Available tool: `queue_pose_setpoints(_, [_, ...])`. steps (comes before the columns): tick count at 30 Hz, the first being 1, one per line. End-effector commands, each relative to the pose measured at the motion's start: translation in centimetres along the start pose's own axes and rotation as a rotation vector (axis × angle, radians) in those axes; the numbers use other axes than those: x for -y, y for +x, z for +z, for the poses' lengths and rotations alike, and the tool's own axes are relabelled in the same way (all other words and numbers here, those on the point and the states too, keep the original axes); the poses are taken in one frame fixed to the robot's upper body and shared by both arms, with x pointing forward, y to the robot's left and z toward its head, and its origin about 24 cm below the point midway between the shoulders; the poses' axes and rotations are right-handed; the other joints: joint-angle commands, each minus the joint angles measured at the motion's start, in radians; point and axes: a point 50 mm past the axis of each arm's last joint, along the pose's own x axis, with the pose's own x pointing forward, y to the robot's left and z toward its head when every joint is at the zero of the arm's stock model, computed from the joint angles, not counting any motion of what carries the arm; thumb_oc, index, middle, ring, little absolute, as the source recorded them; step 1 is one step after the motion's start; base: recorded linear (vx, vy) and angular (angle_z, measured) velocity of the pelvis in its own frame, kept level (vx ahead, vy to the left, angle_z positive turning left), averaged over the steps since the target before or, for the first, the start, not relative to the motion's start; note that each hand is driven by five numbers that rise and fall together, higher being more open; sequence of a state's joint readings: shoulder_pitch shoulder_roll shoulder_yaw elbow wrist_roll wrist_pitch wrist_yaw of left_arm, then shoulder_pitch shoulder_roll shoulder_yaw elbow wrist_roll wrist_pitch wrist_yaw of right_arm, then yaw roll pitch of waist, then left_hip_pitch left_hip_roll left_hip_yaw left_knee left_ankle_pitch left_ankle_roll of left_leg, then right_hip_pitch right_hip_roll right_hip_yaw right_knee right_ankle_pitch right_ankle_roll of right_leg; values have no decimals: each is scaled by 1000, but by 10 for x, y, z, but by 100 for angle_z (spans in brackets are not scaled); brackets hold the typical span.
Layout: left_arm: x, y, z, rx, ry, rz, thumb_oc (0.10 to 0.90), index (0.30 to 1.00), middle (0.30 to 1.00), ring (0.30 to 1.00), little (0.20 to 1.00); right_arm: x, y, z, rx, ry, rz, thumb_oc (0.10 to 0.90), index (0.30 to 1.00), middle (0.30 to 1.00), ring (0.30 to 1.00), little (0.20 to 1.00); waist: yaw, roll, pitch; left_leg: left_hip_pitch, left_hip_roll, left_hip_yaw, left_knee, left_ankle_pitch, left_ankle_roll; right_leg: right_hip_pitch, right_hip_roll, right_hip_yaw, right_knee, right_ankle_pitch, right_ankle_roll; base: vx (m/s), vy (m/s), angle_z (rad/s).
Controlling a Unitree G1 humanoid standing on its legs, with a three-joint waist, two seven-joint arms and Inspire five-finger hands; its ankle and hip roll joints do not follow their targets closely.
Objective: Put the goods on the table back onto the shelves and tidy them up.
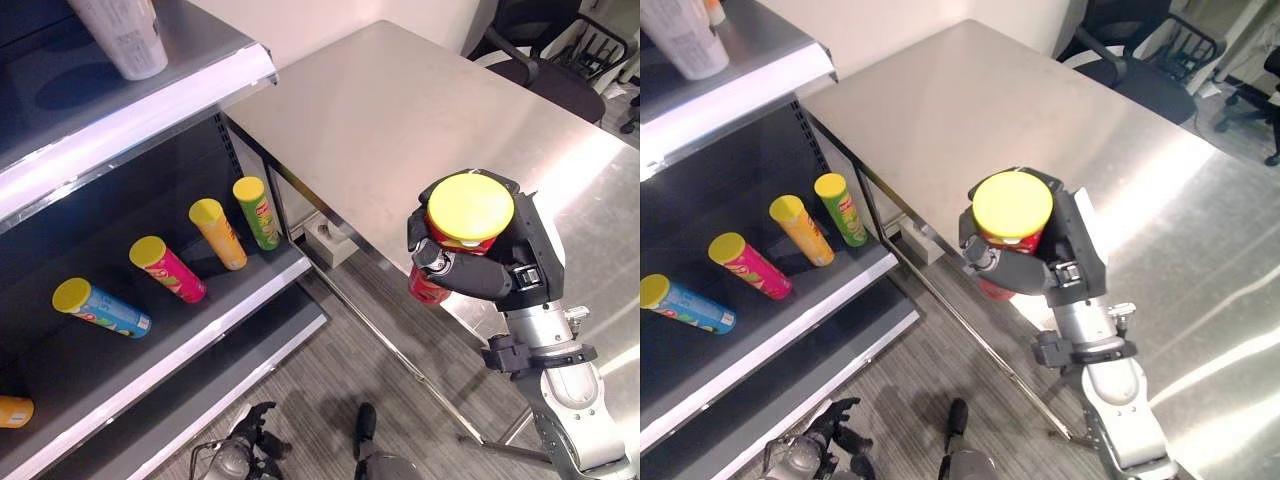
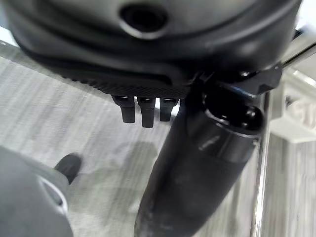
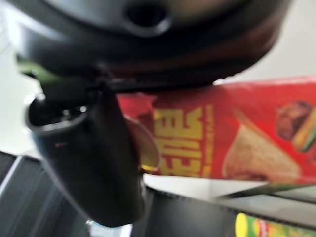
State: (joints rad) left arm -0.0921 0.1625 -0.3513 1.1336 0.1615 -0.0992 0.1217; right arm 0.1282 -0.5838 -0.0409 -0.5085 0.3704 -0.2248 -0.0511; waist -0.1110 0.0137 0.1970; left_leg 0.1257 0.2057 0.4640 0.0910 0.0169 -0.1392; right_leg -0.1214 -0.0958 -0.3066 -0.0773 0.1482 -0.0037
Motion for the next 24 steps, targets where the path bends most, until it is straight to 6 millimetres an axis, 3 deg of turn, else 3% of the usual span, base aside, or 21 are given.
queue_pose_setpoints(1, [-20, 6, 36, 171, 198, 30, 800, 900, 900, 900, 900, 8, 4, 30, 199, -41, -55, 400, 300, 300, 300, 300, -46, 0, -118, 62, 26, -55, 79, -110, -18, 2, -31, 34, 99, -107, 106, -239, 426, 82])
queue_pose_setpoints(4, [-25, 8, 60, 249, 230, 41, 800, 900, 900, 900, 900, 8, 1, 27, 184, -35, -80, 400, 300, 300, 300, 300, -68, 3, -119, 98, 27, -33, 25, -141, -9, -30, -62, 9, 124, -82, 128, -263, 315, 76])
queue_pose_setpoints(5, [-29, 9, 88, 336, 271, 54, 800, 900, 900, 900, 900, 7, -2, 25, 173, -47, -98, 400, 300, 300, 300, 300, -74, 0, -124, 130, 2, -1, -78, -181, 1, -56, -98, -1, 122, -33, 160, -381, 478, 44])
queue_pose_setpoints(6, [-31, 8, 103, 386, 299, 66, 800, 900, 900, 900, 900, 4, -2, 23, 169, -44, -103, 400, 300, 300, 300, 300, -75, -3, -120, 140, -21, -6, -124, -188, 10, -67, -112, 0, 118, -7, 179, -388, 500, 39])
queue_pose_setpoints(8, [-38, 8, 116, 423, 321, 94, 800, 900, 900, 900, 900, -2, -2, 18, 149, -18, -104, 400, 300, 300, 300, 300, -68, -21, -102, 150, -71, -21, -178, -193, 31, -81, -139, 9, 101, 57, 216, -298, 358, 62])
queue_pose_setpoints(9, [-43, 8, 115, 420, 318, 107, 800, 900, 900, 900, 900, -5, -3, 14, 128, 2, -103, 400, 300, 300, 300, 300, -62, -34, -91, 143, -93, -26, -178, -206, 41, -91, -158, 17, 92, 113, 244, -369, 375, 31])
queue_pose_setpoints(10, [-51, 8, 98, 373, 295, 132, 800, 900, 900, 900, 900, -9, -5, 9, 105, 29, -102, 400, 300, 300, 300, 300, -45, -53, -71, 130, -117, -34, -178, -210, 56, -100, -165, 39, 55, 164, 258, -264, 254, -13])
queue_pose_setpoints(11, [-51, 8, 98, 371, 296, 134, 800, 900, 900, 900, 900, -9, -5, 9, 105, 31, -102, 400, 300, 300, 300, 300, -45, -56, -71, 130, -119, -33, -178, -210, 57, -99, -165, 41, 51, 168, 258, -423, 202, -26])
queue_pose_setpoints(12, [-68, 6, 69, 288, 264, 188, 800, 900, 900, 900, 900, -10, -3, 5, 98, 44, -113, 400, 300, 300, 300, 300, -38, -81, -38, 107, -133, -30, -178, -180, 68, -125, -154, 107, 46, 200, 262, -265, 73, -18])
queue_pose_setpoints(13, [-69, 6, 69, 287, 264, 190, 800, 900, 900, 900, 900, -11, -3, 5, 99, 46, -113, 400, 300, 300, 300, 300, -38, -85, -39, 106, -136, -28, -178, -179, 68, -128, -155, 111, 48, 200, 262, -335, 132, -14])
queue_pose_setpoints(15, [-80, 3, 40, 197, 216, 225, 800, 900, 900, 900, 900, -11, -2, 5, 103, 50, -121, 400, 300, 300, 300, 300, -29, -85, -23, 81, -140, -38, -178, -167, 90, -134, -105, 219, 99, 121, 244, -244, 188, -2])
queue_pose_setpoints(16, [-84, -1, 19, 136, 200, 229, 800, 900, 900, 900, 900, -9, -5, 6, 100, 35, -125, 400, 300, 300, 300, 300, -7, -77, -28, 47, -144, -62, -178, -152, 113, -103, -56, 281, 170, 25, 210, -282, 245, 2])
queue_pose_setpoints(17, [-82, -3, 10, 110, 200, 215, 800, 900, 900, 900, 900, -8, -6, 5, 93, 25, -123, 400, 300, 300, 300, 300, 0, -72, -34, 31, -147, -67, -178, -144, 123, -78, -33, 287, 195, -14, 197, -173, 175, 16])
queue_pose_setpoints(19, [-78, -4, 2, 88, 201, 198, 800, 900, 900, 900, 900, -9, -7, 4, 88, 20, -116, 400, 300, 300, 300, 300, 6, -68, -41, 20, -147, -67, -178, -139, 130, -59, -11, 285, 231, -52, 187, -109, 115, -4])
queue_pose_setpoints(20, [-68, -4, -4, 74, 212, 162, 800, 900, 900, 900, 900, -10, -10, 2, 74, 17, -98, 400, 300, 300, 300, 300, 7, -60, -52, -4, -147, -75, -178, -130, 140, -40, 53, 304, 301, -125, 166, -122, 126, 9])
queue_pose_setpoints(21, [-68, -4, -4, 74, 212, 161, 800, 900, 900, 900, 900, -10, -10, 2, 73, 16, -98, 400, 300, 300, 300, 300, 7, -60, -54, -5, -148, -75, -178, -131, 140, -44, 52, 304, 307, -128, 166, -81, 162, 22])
queue_pose_setpoints(22, [-51, -4, -8, 68, 222, 98, 800, 900, 900, 900, 900, -10, -14, 0, 55, 8, -88, 400, 300, 300, 300, 300, -1, -58, -69, -27, -161, -96, -178, -127, 147, -29, 131, 366, 331, -183, 156, 18, 114, 47])
queue_pose_setpoints(24, [-45, -4, -7, 69, 216, 79, 800, 900, 900, 900, 900, -10, -15, 0, 46, 4, -79, 400, 300, 300, 300, 300, -1, -61, -75, -31, -171, -110, -178, -128, 150, -34, 143, 374, 334, -192, 140, 43, 91, 54])
